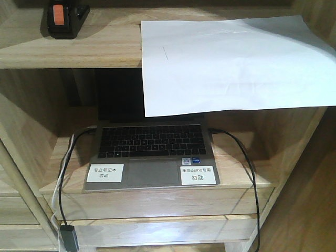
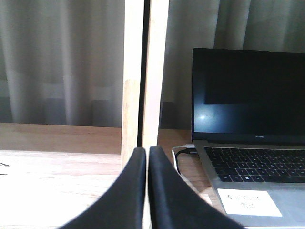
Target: Grab stapler and paper to desk for stapling
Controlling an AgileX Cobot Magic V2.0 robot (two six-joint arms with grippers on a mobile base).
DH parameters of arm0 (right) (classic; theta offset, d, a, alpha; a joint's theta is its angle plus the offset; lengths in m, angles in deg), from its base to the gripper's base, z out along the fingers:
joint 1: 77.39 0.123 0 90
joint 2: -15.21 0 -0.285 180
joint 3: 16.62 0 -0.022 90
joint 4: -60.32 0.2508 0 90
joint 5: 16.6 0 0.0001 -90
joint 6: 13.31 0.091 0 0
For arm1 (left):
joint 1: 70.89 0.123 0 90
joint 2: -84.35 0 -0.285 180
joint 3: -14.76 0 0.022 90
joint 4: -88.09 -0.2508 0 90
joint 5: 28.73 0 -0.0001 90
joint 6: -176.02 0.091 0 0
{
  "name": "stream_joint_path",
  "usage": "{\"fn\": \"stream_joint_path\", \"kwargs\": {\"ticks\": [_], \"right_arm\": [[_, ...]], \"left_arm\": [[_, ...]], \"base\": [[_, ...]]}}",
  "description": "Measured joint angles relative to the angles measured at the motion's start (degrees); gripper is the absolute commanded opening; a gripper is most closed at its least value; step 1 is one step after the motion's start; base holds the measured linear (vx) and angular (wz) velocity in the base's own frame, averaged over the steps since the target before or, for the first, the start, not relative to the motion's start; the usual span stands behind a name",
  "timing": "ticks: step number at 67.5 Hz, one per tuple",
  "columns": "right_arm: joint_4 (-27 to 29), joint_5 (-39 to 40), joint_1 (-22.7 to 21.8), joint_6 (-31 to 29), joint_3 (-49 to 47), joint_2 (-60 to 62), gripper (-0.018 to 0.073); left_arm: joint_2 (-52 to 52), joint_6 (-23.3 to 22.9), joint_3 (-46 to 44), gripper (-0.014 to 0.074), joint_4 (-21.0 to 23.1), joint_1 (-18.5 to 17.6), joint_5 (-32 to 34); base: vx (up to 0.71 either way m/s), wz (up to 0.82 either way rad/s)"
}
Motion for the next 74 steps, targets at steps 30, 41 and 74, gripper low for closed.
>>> {"fn": "stream_joint_path", "kwargs": {"ticks": [30,41,74], "right_arm": [[0.0,0.0,0.0,0.0,0.0,0.0,-0.0009],[0.0,0.0,0.0,0.0,0.0,0.0,-0.0009],[0.0,0.0,0.0,0.0,0.0,0.0,-0.0009]], "left_arm": [[0.0,0.0,0.0,-0.0006,0.0,0.0,0.0],[0.0,0.0,0.0,-0.0006,0.0,0.0,0.0],[0.0,0.0,0.0,-0.0006,0.0,0.0,1.9]], "base": [[0.0,0.0],[0.0,0.0],[0.0,0.0]]}}
